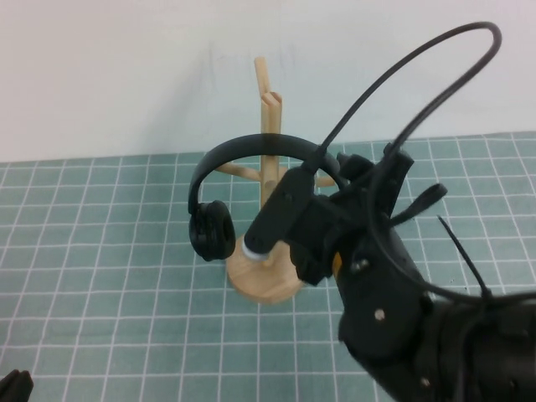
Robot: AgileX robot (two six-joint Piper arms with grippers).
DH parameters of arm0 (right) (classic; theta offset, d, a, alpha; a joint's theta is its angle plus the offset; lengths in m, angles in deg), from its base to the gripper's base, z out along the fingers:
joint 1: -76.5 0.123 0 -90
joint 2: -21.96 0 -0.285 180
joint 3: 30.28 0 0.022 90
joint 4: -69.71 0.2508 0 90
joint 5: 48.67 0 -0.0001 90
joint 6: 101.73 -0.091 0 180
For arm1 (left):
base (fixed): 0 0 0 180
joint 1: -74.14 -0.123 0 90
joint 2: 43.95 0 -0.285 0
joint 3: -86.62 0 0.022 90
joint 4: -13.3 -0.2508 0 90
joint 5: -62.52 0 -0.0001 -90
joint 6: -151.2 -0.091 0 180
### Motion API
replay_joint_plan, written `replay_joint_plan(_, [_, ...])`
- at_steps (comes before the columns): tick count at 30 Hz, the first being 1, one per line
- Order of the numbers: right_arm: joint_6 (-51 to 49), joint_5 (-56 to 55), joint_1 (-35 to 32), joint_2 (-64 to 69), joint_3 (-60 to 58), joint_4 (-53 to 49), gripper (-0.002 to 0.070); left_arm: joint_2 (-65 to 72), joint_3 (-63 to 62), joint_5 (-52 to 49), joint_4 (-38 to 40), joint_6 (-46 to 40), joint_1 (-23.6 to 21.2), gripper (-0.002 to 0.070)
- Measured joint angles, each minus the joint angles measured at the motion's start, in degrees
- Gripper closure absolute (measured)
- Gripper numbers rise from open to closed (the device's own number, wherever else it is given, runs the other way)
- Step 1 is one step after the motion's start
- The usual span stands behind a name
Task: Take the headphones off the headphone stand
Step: Pick up the headphones from the headphone stand
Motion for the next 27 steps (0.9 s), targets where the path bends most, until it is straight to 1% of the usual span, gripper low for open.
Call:
replay_joint_plan(6, [-2.0,0.1,-3.3,1.5,2.9,-0.1,0.0255,0.0,0.0,0.0,0.0,0.0,0.0,0.068])
replay_joint_plan(8, [-2.1,0.1,-3.8,1.6,3.5,-0.1,0.029,0.0,0.0,0.0,0.0,0.0,0.0,0.068])
replay_joint_plan(10, [-2.2,0.2,-3.9,1.6,3.5,-0.1,0.0367,0.0,0.0,0.0,0.0,0.0,0.0,0.068])
replay_joint_plan(12, [-2.1,-0.2,-3.9,1.7,3.5,-0.1,0.0502,0.0,0.0,0.0,0.0,0.0,0.0,0.068])
replay_joint_plan(13, [-2.1,-0.7,-3.9,1.7,3.5,-0.1,0.0554,0.0,0.0,0.0,0.0,0.0,0.0,0.068])
replay_joint_plan(14, [-2.1,-0.9,-3.9,1.7,3.5,-0.2,0.059,0.0,0.0,0.0,0.0,0.0,0.0,0.068])
replay_joint_plan(15, [-2.1,-1.2,-3.9,1.7,3.6,-0.4,0.0606,0.0,0.0,0.0,0.0,0.0,0.0,0.068])
replay_joint_plan(22, [-0.9,2.3,-0.4,0.2,3.8,-0.1,0.0615,0.0,0.0,0.0,0.0,0.0,0.0,0.068])
replay_joint_plan(27, [3.6,5.6,3.9,-2.3,3.8,0.4,0.0616,0.0,0.0,0.0,0.0,0.0,0.0,0.068])
